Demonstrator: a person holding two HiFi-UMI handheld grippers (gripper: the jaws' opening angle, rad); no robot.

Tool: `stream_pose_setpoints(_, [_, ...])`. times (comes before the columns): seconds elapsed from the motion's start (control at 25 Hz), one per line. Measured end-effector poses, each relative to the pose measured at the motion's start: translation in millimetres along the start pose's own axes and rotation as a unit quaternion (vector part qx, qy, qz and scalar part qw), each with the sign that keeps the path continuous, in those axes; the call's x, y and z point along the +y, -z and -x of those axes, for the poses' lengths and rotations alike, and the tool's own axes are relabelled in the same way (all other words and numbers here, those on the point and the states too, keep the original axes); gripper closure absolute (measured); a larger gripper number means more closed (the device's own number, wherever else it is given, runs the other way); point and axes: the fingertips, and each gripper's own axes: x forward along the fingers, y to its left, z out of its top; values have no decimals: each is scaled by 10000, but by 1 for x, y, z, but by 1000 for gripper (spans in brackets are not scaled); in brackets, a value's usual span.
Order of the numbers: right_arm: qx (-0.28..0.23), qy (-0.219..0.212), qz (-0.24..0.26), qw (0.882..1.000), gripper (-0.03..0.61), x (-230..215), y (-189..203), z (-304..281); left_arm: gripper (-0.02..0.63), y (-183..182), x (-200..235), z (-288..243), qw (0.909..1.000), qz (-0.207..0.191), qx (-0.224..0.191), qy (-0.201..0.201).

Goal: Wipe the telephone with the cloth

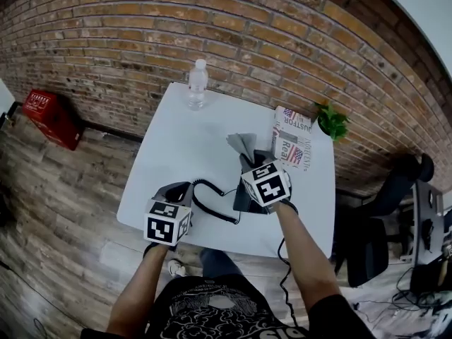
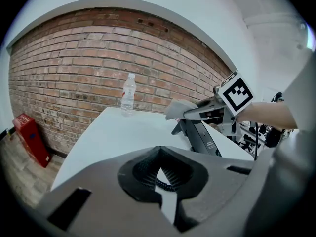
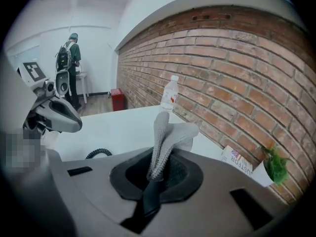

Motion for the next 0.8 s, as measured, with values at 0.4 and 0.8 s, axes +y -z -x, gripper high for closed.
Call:
stream_pose_setpoints(0.4, [306, -237, -80, 9992, 568, 17, 24, -19, 607, 11, 4, -3, 10000, 35, 84, -27])
stream_pose_setpoints(0.8, [382, -304, -161, 9987, 568, 40, 42, -13, 607, 24, 0, 11, 9999, 48, 83, -45])
